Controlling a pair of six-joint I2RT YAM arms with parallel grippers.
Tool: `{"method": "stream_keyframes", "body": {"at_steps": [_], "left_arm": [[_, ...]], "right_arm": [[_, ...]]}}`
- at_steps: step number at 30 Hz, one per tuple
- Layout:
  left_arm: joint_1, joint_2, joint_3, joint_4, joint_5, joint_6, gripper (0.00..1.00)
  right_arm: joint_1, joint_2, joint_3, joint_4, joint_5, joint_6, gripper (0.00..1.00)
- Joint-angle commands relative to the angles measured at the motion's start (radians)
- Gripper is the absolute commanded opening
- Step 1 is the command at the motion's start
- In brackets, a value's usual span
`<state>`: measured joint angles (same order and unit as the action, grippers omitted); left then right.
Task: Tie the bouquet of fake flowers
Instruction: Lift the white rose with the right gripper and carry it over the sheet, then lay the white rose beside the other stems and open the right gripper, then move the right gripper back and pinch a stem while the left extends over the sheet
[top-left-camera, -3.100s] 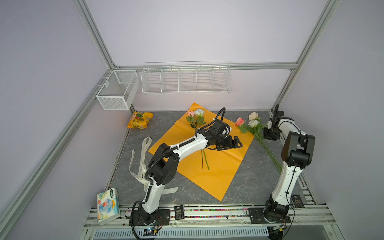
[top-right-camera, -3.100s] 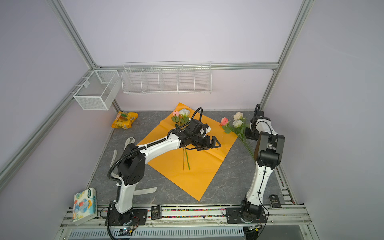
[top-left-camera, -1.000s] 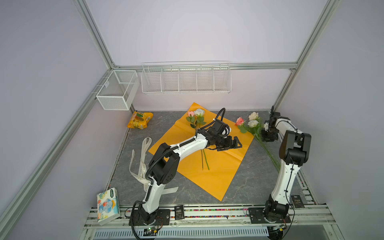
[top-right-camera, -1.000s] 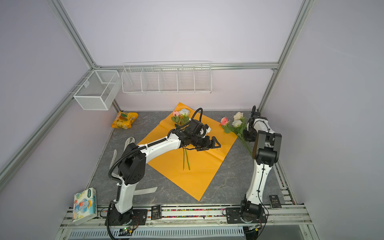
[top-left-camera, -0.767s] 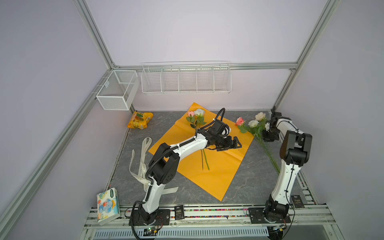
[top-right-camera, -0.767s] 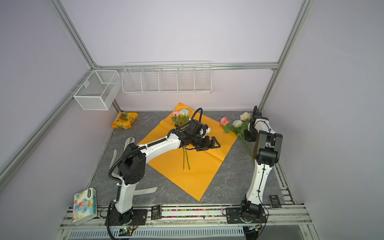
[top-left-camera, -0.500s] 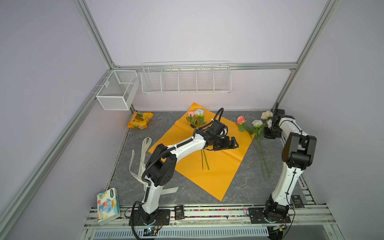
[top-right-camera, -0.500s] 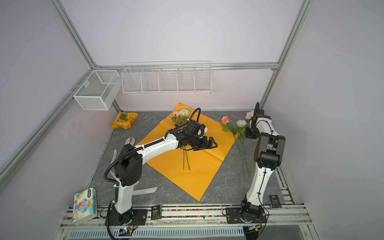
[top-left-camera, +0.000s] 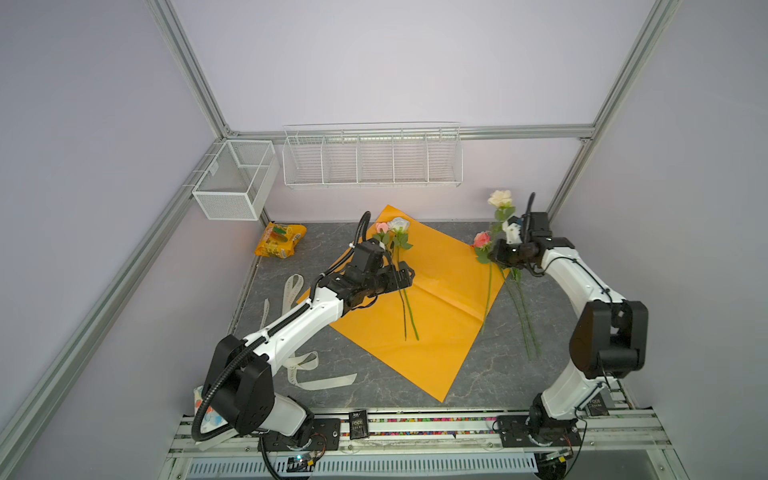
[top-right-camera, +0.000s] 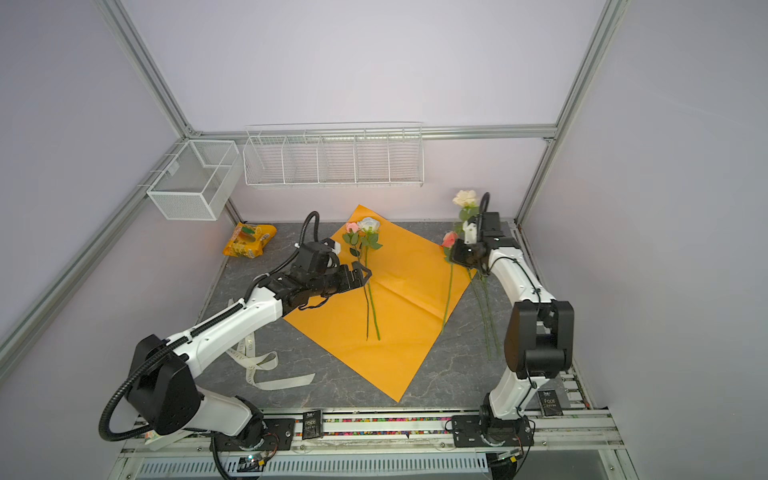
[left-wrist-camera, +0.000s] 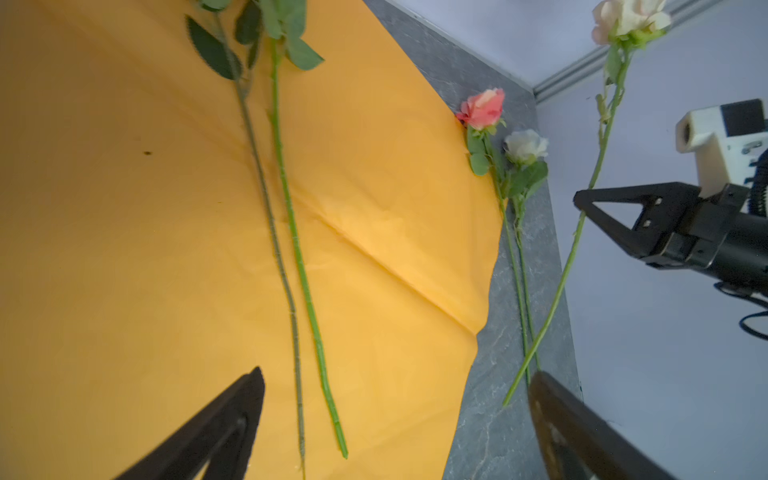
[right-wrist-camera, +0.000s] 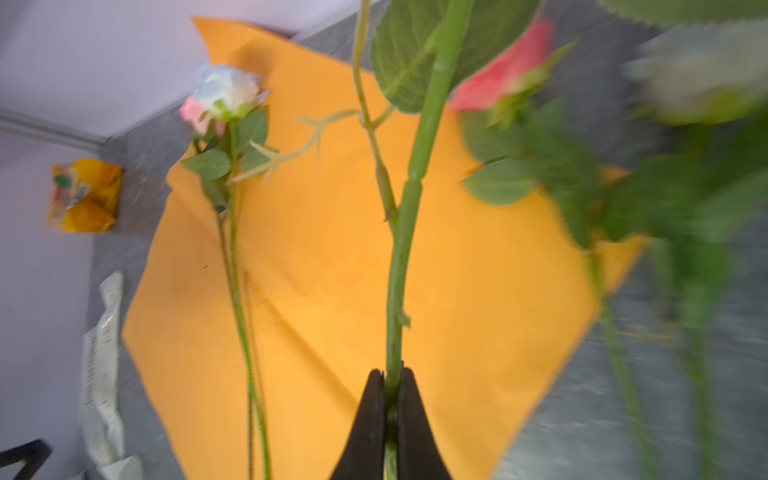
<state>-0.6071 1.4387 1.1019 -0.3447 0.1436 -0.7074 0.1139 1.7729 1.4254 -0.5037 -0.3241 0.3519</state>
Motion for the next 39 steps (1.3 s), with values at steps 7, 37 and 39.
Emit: {"method": "stream_keyframes", "body": {"at_steps": [7, 37, 39], "left_arm": [[0.175, -0.230, -0.212, 0.043, -0.013, -0.106, 1.00], [0.215, -0.190, -0.230, 0.111, 0.176, -0.119, 1.00], [0.202, -0.156, -0.215, 0.129, 0.211, -0.118, 1.00]], "right_arm": [[0.325, 0.375, 0.313, 0.137, -0.034, 0.228, 0.07], [0.358, 0.531, 0.659, -0.275, 0.010, -0.024, 0.40], [0.316, 0.423, 0.556, -0.227, 0.022, -0.027, 0.43]]}}
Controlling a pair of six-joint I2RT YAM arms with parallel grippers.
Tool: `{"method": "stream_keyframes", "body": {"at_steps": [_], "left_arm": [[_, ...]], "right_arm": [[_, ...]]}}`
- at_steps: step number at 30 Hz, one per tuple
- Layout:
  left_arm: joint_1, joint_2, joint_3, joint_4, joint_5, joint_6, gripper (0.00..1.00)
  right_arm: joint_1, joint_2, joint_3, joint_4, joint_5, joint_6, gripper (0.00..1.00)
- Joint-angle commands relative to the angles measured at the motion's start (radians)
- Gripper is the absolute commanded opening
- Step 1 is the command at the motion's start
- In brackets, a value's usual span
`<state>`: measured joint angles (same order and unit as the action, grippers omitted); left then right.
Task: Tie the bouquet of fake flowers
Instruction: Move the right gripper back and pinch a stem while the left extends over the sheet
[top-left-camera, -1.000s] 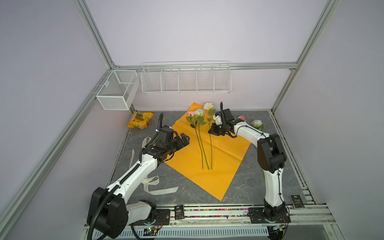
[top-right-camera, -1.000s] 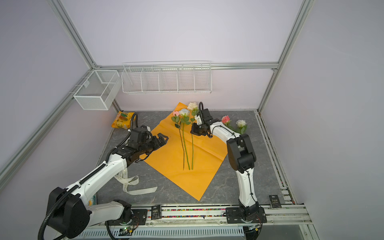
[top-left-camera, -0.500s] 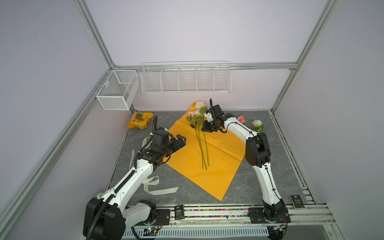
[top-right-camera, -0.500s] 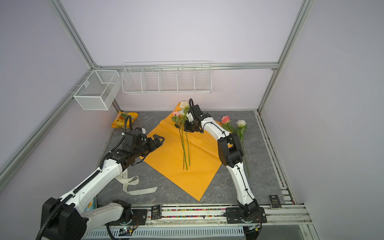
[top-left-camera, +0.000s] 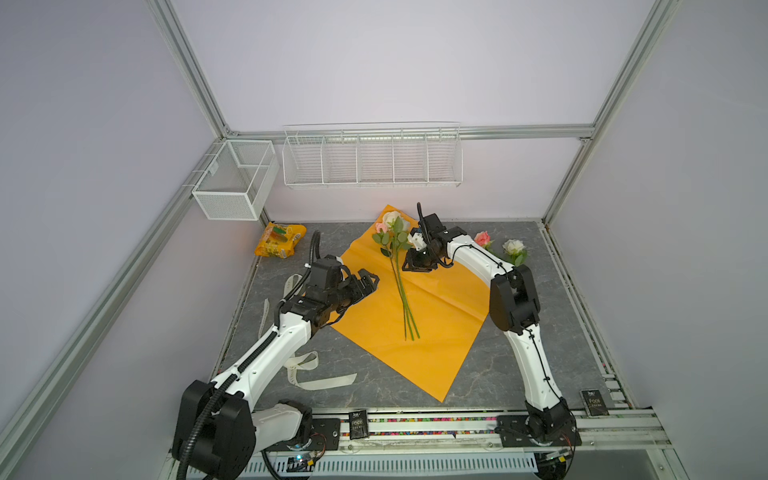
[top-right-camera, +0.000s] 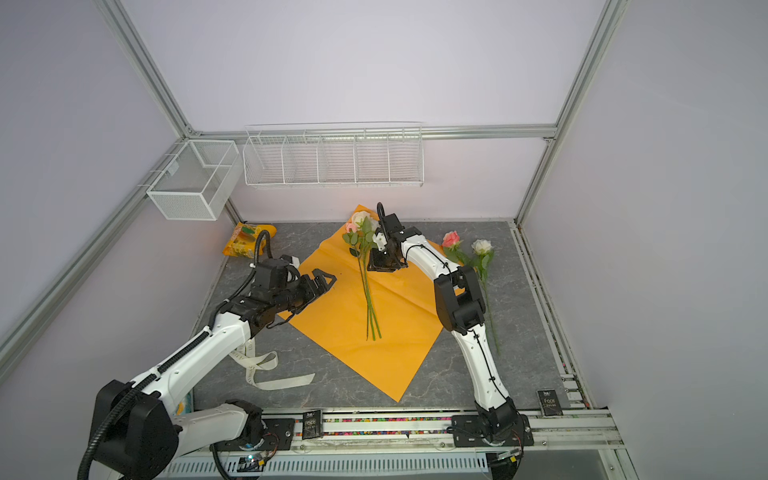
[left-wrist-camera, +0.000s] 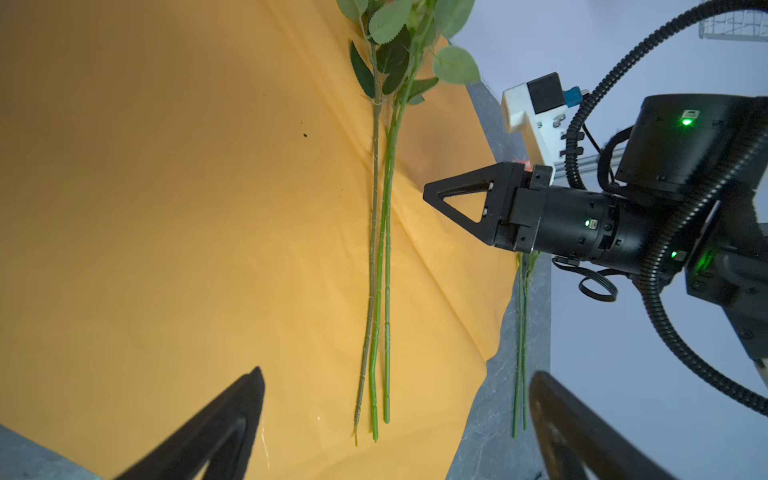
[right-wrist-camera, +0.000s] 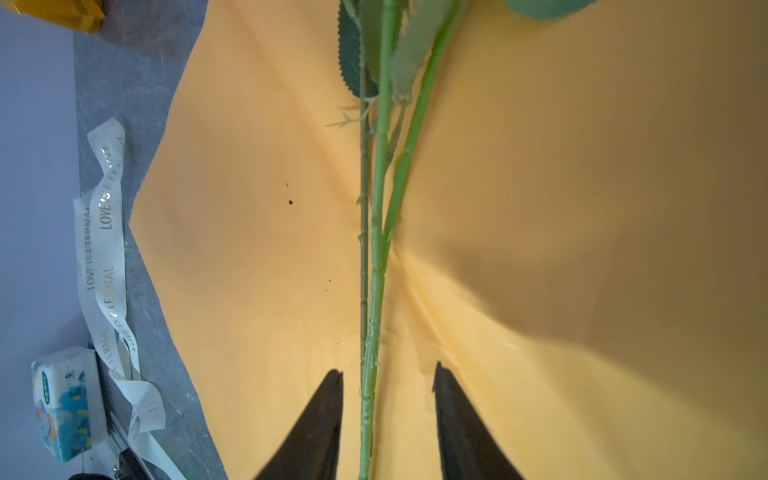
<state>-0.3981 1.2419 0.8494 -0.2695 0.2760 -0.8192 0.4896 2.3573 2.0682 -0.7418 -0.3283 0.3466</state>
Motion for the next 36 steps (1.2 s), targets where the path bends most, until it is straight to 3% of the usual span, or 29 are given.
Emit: {"method": "stream_keyframes", "body": {"at_steps": [1, 8, 12, 16, 18, 22, 36], "left_arm": [[-0.019, 0.058, 0.050, 0.062, 0.091, -0.005, 1.00], [-0.207, 0.261, 0.223, 0.049, 0.114, 0.055, 1.00], [-0.310, 0.414, 0.346, 0.041, 0.155, 0.067, 1.00], [-0.378, 0.544, 0.486, -0.021, 0.209, 0.087, 1.00], [-0.404, 0.594, 0.540, -0.057, 0.210, 0.102, 1.00], [-0.425, 0.633, 0.570, -0.048, 0.215, 0.087, 1.00], [-0.425, 0.645, 0.574, -0.067, 0.206, 0.090, 1.00]], "right_arm": [[-0.082, -0.210, -0.152, 0.039, 0.024, -0.021, 0.45], [-0.359, -0.515, -0.564, 0.102, 0.206, -0.096, 0.48], [-0.518, -0.511, -0.624, 0.039, 0.231, -0.196, 0.48], [-0.607, -0.447, -0.601, 0.000, 0.270, -0.236, 0.44], [-0.620, -0.420, -0.591, 0.006, 0.197, -0.274, 0.43], [-0.594, -0.368, -0.550, -0.011, 0.171, -0.315, 0.43], [-0.581, -0.222, -0.441, -0.122, 0.308, -0.395, 0.34]]}}
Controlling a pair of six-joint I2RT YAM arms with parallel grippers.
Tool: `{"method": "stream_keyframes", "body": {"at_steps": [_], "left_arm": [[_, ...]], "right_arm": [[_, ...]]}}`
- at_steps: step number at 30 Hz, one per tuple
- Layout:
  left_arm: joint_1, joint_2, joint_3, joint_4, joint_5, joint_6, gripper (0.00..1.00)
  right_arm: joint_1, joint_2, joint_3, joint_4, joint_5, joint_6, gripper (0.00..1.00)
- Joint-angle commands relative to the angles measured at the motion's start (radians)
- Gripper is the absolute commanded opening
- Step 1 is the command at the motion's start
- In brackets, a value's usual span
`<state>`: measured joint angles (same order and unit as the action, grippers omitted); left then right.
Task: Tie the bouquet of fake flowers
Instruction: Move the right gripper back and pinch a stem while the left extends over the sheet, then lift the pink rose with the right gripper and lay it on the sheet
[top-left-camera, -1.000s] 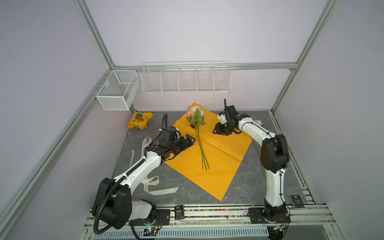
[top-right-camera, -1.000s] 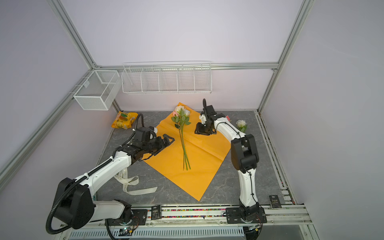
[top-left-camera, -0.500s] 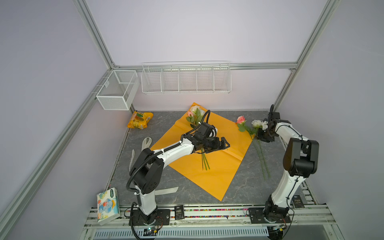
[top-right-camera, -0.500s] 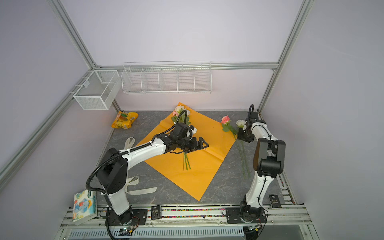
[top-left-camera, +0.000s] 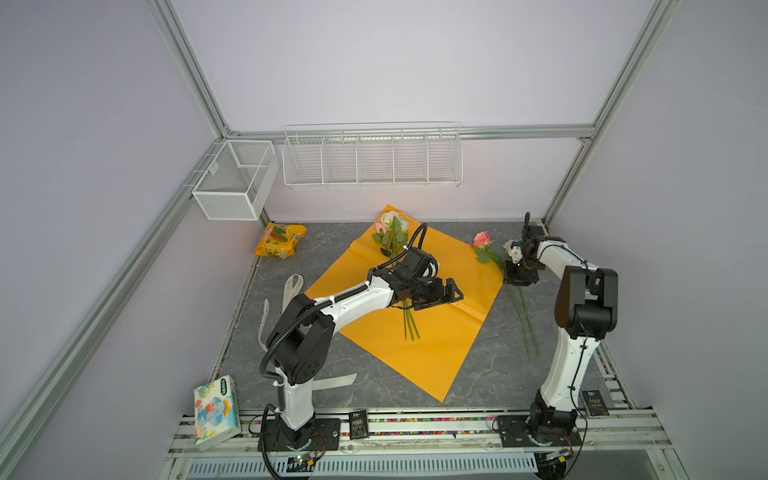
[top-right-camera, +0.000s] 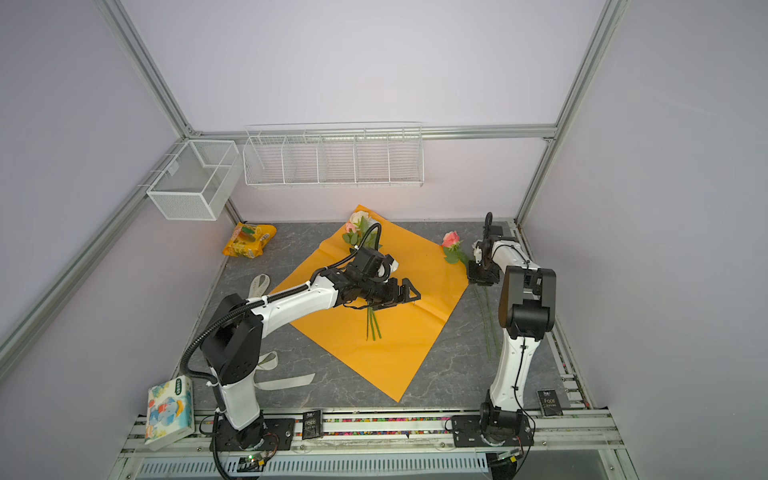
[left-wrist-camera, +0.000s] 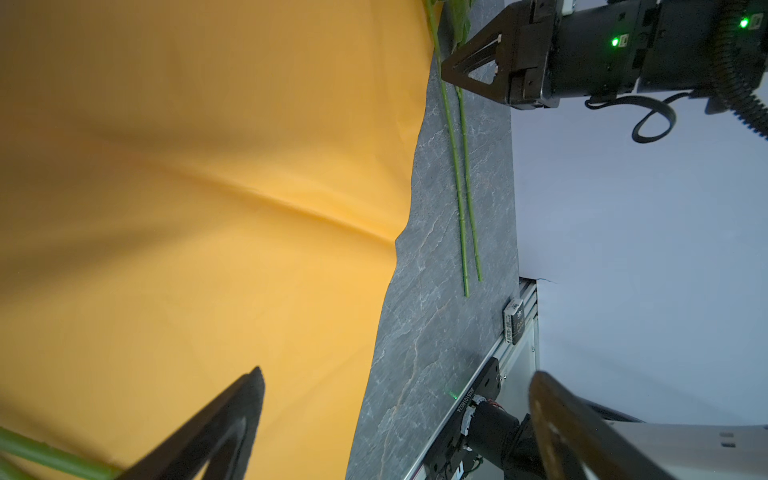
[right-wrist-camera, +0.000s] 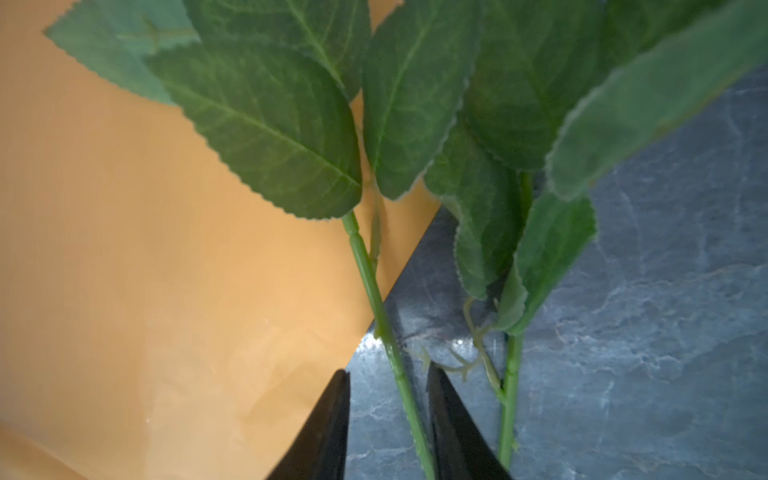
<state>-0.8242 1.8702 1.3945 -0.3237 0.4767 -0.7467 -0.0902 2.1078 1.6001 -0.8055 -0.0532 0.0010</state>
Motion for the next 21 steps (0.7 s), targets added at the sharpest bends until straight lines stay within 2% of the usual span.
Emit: {"method": "stream_keyframes", "body": {"at_steps": [1, 11, 13, 18, 21], "left_arm": [[0.001, 0.017, 0.031, -0.014, 0.006, 0.018, 0.99], [0.001, 0.012, 0.024, -0.012, 0.007, 0.018, 1.00], [0.000, 0.011, 0.023, -0.012, 0.006, 0.017, 1.00], [0.002, -0.008, 0.023, -0.029, -0.011, 0.032, 1.00], [0.005, -0.037, 0.035, -0.092, -0.084, 0.065, 1.00]], "right_arm": [[0.000, 0.033, 0.028, -0.063, 0.038, -0.058, 0.32], [0.018, 0.079, 0.054, -0.105, 0.062, -0.082, 0.28], [0.024, 0.085, 0.051, -0.106, 0.079, -0.083, 0.20], [0.042, 0.020, 0.022, -0.070, 0.100, -0.090, 0.10], [0.053, -0.037, 0.004, -0.049, 0.122, -0.092, 0.07]]}}
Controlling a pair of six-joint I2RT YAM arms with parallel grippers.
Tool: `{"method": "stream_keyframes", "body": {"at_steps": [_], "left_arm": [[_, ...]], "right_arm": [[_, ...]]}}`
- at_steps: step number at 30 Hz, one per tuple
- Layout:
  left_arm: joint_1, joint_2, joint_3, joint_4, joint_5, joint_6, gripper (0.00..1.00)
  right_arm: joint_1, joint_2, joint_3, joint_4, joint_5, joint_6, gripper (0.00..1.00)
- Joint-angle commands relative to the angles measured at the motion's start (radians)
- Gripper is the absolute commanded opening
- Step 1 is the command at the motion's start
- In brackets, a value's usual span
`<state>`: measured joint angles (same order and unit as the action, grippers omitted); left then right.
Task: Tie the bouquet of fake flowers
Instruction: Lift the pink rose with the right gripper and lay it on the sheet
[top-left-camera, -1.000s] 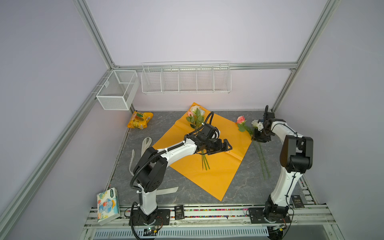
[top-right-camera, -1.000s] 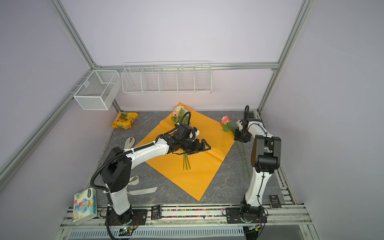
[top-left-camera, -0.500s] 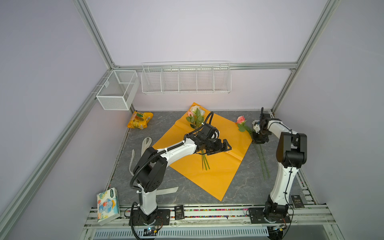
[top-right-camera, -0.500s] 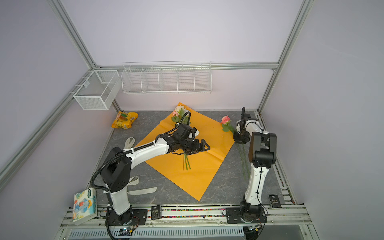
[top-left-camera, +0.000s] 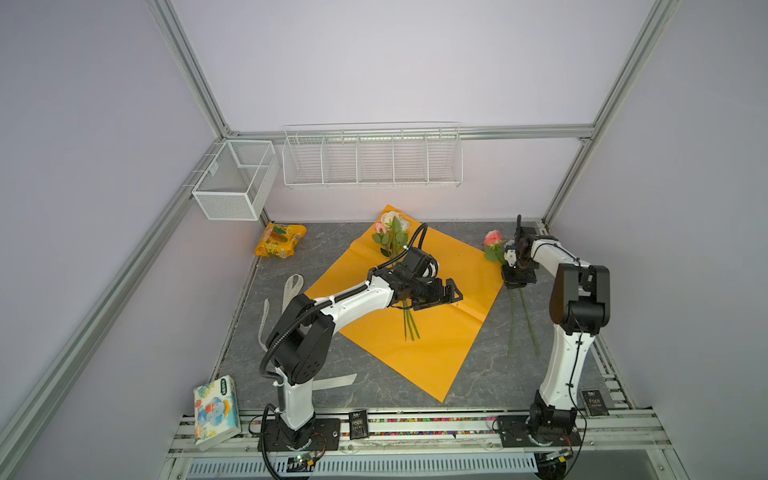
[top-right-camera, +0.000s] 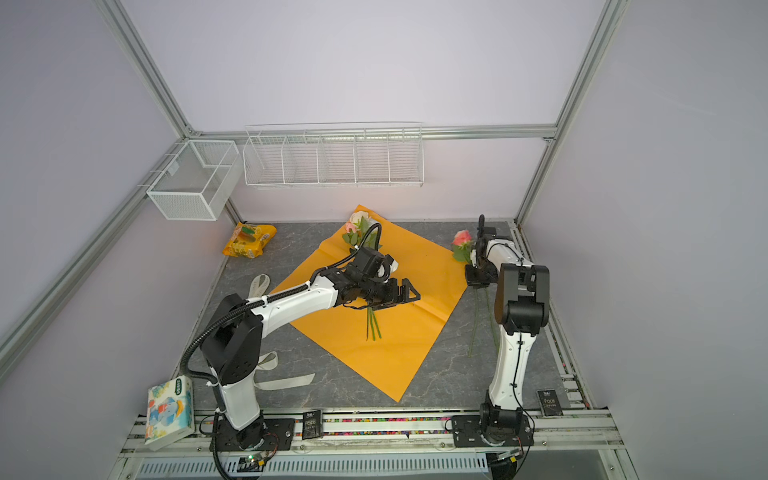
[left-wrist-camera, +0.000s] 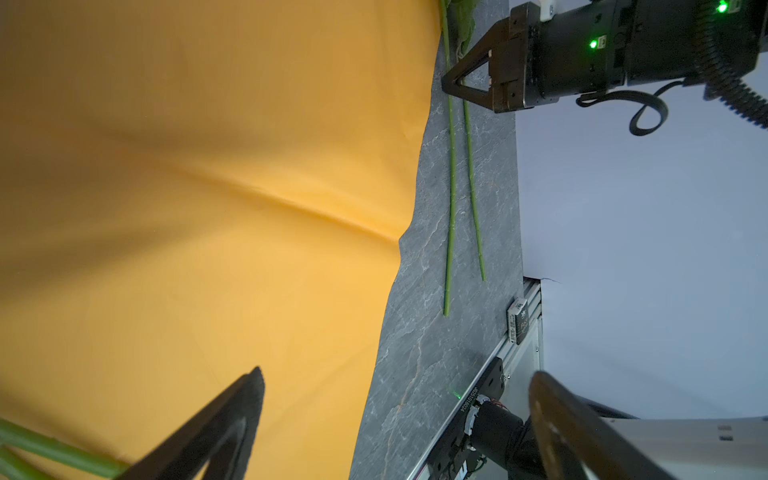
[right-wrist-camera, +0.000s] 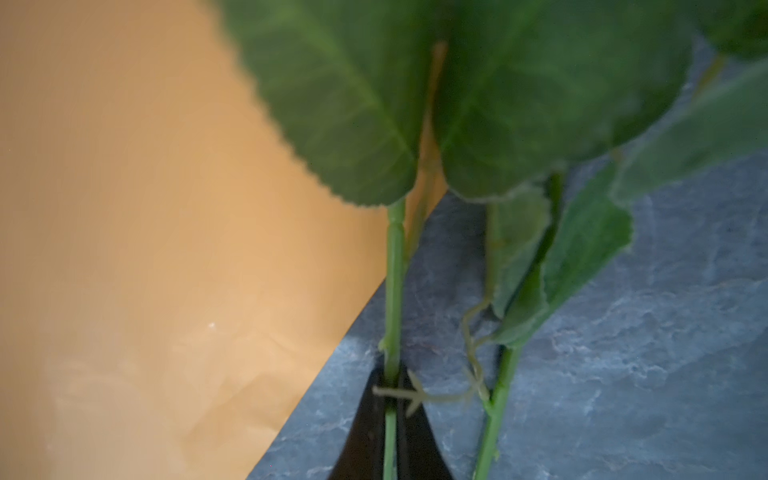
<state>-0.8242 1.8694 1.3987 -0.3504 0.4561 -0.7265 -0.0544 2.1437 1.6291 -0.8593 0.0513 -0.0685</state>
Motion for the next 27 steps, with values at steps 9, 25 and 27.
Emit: {"method": "stream_keyframes", "body": {"at_steps": [9, 25, 27], "left_arm": [[0.112, -0.255, -0.109, -0.087, -0.249, 0.039, 1.00], [0.365, -0.588, -0.419, -0.086, -0.280, -0.023, 0.99], [0.365, -0.592, -0.431, -0.078, -0.269, -0.032, 0.99]], "right_arm": [[0.065, -0.297, -0.102, 0.066, -0.210, 0.118, 0.07], [0.452, 0.045, 0.277, 0.200, -0.339, 0.460, 0.07], [0.470, 0.110, 0.345, 0.168, -0.332, 0.445, 0.07]]}}
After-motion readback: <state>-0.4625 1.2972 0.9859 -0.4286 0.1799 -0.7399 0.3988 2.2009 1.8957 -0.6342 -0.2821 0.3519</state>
